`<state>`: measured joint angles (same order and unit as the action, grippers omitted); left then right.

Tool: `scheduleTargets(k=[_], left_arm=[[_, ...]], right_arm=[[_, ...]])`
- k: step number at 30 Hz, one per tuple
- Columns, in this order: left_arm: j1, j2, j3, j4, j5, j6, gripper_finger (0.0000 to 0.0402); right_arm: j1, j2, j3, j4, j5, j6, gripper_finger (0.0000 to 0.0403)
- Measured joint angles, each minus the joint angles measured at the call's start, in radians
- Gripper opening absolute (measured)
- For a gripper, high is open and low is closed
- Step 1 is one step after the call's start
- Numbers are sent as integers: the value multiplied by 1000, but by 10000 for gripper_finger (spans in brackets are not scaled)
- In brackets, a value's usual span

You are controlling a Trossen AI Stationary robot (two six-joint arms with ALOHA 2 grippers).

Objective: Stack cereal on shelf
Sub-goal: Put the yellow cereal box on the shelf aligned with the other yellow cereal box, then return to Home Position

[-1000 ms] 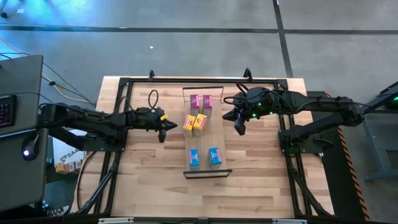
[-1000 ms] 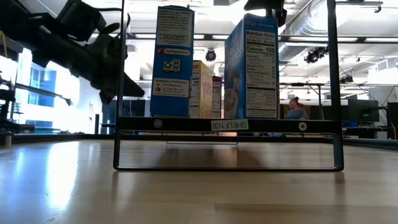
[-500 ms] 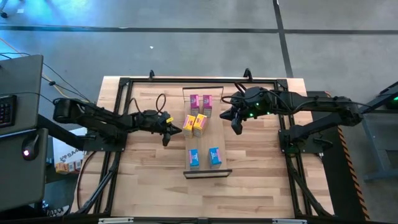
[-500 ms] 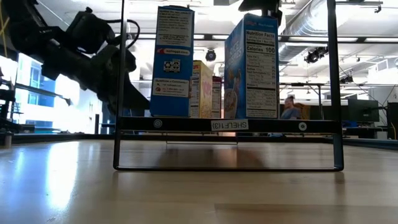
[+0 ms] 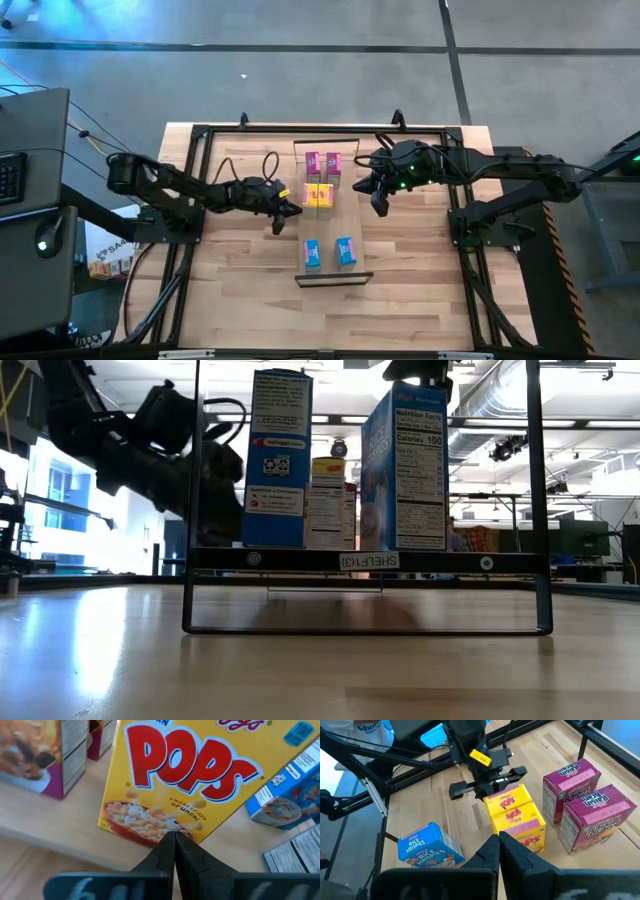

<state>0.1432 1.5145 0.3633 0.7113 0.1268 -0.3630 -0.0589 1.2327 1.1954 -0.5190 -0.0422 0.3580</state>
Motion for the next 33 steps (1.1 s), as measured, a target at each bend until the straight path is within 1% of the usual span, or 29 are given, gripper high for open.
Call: scheduleTargets(k=[4, 8, 14, 18, 23, 25, 28, 31, 33], left_arm=[[0, 32, 33, -2, 2, 8, 0], [-1, 34, 38, -7, 18, -2, 0], [14, -45, 37, -96, 25, -1, 0], [17, -134, 37, -197, 25, -2, 0], [17, -296, 36, -312, 30, -28, 0], [17, -373, 36, -292, 35, -41, 0], [17, -476, 36, -225, 10, -82, 0], [12, -546, 37, -162, -30, -127, 0], [-1, -582, 37, -150, -50, -146, 0]], right_arm=[[0, 0, 0, 1, -3, 0, 0], [0, 0, 0, -4, -20, -15, 0], [-3, -3, 0, -49, -18, -26, 0], [-7, -3, 0, -132, -21, -27, 0], [-9, -15, -2, -234, -44, -80, 0], [-22, -32, -2, -262, -55, -105, 0], [-59, -71, -2, -268, -74, -148, 0], [-108, -111, -2, -234, -103, -186, 0], [-143, -132, -2, -193, -151, -212, 0]])
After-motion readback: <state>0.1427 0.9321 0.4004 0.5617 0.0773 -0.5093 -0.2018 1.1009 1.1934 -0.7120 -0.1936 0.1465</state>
